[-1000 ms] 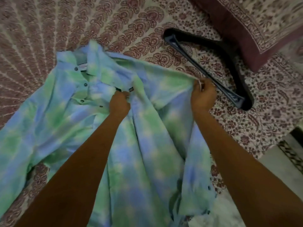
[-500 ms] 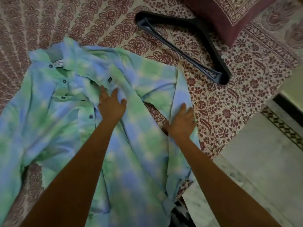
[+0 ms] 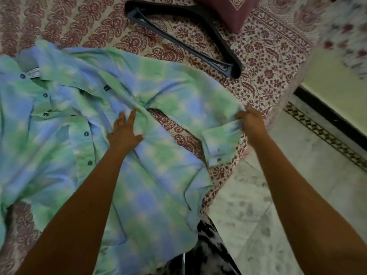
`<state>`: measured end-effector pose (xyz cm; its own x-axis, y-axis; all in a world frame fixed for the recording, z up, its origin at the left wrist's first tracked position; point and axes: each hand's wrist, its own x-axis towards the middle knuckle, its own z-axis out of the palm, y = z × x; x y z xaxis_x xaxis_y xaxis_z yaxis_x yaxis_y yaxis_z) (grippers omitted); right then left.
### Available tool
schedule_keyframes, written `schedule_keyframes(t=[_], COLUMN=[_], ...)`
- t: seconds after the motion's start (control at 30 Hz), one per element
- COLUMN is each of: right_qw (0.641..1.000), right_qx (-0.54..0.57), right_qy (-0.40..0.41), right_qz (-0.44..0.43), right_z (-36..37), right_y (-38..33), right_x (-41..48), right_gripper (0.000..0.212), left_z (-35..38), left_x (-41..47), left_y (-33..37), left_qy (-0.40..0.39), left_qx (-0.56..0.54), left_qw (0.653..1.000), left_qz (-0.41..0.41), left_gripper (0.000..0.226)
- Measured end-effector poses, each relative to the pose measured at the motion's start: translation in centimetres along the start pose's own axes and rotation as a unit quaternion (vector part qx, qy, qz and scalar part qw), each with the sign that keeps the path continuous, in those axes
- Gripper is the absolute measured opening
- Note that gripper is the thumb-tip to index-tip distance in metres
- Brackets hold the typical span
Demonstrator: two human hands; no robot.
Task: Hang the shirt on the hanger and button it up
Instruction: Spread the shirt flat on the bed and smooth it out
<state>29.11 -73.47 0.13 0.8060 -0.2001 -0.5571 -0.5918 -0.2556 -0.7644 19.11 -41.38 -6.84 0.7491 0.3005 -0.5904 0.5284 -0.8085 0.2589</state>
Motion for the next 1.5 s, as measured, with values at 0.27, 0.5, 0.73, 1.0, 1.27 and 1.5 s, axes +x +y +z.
schedule_keyframes(t=[0.27,0.5,0.73,1.0,1.27,1.5], right_qw=[0.931,0.946,0.922,0.948,0.897,0.924], right_qx=[-0.346,-0.080,-0.379,-0.237,-0.003,-0.180], right_qy=[0.077,0.313,0.073,0.204,0.419,0.336], right_qz=[0.084,0.010,-0.024,-0.053,0.139,0.014], right_z=[-4.2,-1.7,4.0,1.2,-6.8,-1.0], right_y=[2.7,2.3,5.6,4.7,7.1,7.9], right_x=[0.3,0.9,-0.5,-0.7,0.0,-1.6], right_gripper=[0.022,0.020,0.089,0.035,0.042,0.034], left_z=[-0.5,-0.3,0.0,0.1,-0.3,-0.5], left_x=[-0.1,-0.1,-0.2,0.2,0.1,0.1], left_y=[0.6,0.8,1.9,1.7,1.5,1.4], left_qy=[-0.023,-0.013,-0.026,-0.036,-0.047,-0.049], left_qx=[0.000,0.020,0.013,0.020,0.012,0.012], left_qw=[1.000,0.999,0.998,0.997,0.998,0.998], left_qz=[-0.008,-0.021,-0.058,-0.058,-0.042,-0.041], left_gripper=[0.090,0.089,0.087,0.087,0.085,0.085])
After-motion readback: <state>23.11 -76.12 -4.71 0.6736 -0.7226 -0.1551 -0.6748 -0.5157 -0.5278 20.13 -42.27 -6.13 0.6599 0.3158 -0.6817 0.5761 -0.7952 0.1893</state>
